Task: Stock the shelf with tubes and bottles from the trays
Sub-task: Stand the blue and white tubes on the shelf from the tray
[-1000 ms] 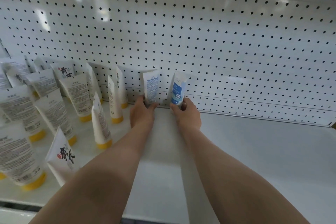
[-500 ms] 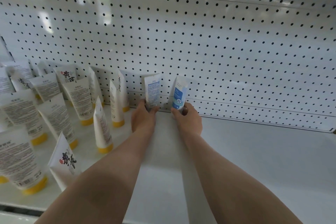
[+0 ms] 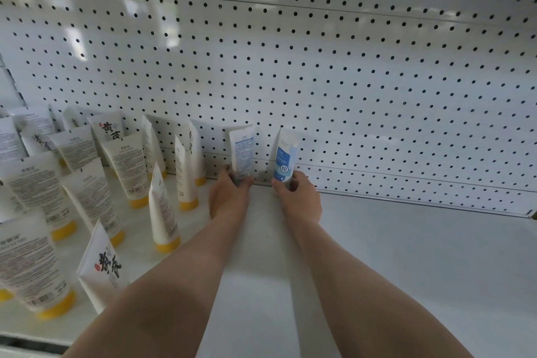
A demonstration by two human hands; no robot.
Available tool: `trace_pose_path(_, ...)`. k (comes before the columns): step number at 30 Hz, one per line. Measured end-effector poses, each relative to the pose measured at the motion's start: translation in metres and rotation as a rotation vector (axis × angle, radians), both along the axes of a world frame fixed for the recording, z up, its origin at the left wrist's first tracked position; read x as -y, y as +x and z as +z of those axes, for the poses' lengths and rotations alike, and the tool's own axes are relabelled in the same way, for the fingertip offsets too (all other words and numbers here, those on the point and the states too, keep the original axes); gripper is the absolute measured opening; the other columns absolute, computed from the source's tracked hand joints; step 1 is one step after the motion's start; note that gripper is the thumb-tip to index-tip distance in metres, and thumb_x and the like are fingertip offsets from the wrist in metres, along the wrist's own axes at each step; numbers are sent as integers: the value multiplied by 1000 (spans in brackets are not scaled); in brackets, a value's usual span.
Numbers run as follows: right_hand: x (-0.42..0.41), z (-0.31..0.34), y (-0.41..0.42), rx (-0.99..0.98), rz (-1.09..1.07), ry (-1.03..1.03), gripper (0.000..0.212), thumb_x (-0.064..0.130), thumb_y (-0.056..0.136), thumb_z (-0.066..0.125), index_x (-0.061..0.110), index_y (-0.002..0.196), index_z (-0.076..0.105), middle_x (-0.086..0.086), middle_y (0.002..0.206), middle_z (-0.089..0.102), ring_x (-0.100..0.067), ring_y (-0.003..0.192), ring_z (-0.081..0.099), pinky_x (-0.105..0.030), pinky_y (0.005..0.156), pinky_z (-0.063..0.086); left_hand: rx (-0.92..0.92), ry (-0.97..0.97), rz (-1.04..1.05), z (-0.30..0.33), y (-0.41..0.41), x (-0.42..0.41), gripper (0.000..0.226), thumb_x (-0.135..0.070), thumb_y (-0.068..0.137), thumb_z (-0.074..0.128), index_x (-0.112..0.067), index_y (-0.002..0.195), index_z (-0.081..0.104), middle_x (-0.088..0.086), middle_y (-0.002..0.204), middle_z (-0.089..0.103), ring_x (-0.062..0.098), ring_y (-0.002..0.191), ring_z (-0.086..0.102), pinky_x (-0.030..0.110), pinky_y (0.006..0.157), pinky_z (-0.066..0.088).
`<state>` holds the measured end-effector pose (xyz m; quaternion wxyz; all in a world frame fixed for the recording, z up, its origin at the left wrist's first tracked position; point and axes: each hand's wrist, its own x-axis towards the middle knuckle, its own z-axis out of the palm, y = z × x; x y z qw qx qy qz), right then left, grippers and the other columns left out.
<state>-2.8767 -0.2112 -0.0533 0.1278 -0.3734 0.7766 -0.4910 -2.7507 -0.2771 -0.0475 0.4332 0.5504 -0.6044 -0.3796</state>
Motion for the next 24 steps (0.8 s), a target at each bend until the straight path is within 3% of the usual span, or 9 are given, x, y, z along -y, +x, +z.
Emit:
trace_pose_path(4, -3, 4, 2, 35, 4, -8, 54, 55, 84, 70, 39, 132, 53, 23, 105, 58, -2, 96, 55, -25, 77, 38, -45, 39, 5, 1, 1, -2, 78, -42, 84, 75, -17, 147, 36, 5, 138, 59, 25, 124, 58, 36, 99, 45)
trace_pose_path(10, -7, 10, 3, 170, -27, -48, 60, 64, 84, 64, 31, 133, 55, 18, 117, 66, -4, 107, 60, -29, 93, 46, -112, 46, 32, 12, 7, -19, 78, -38, 81, 79, -13, 144, 40, 6, 144, 51, 23, 131, 50, 23, 94, 34)
trace_pose_path(14, -16, 12, 2, 282, -8, -127, 43, 60, 94, 54, 26, 119, 62, 15, 109, 70, -6, 104, 62, -27, 89, 45, -96, 82, 62, 11, 9, -43, 81, -43, 81, 78, -9, 144, 40, 8, 146, 49, 23, 132, 47, 28, 105, 35)
trace_pose_path(18, -37, 18, 4, 316, 32, -139, 44, 58, 97, 48, 22, 112, 67, 16, 104, 69, -4, 102, 61, -15, 76, 40, -149, 111, 56, 19, 6, -66, 70, -42, 83, 77, -7, 136, 47, 6, 131, 55, 18, 111, 52, 24, 89, 37)
trace_pose_path(22, -64, 34, 6, 396, 1, -124, 45, 52, 98, 51, 20, 129, 59, 9, 119, 60, -12, 108, 53, -27, 89, 38, -341, 237, -13, 34, -5, -88, 72, -47, 83, 74, -9, 138, 48, 6, 135, 54, 25, 121, 55, 37, 105, 45)
trace_pose_path(24, -78, 45, 4, 451, -29, -84, 48, 52, 97, 51, 19, 131, 58, 3, 124, 58, -18, 113, 53, -32, 92, 40, -484, 357, -69, 43, -10, -98, 67, -46, 84, 74, -11, 135, 50, 5, 128, 55, 23, 110, 57, 44, 100, 51)
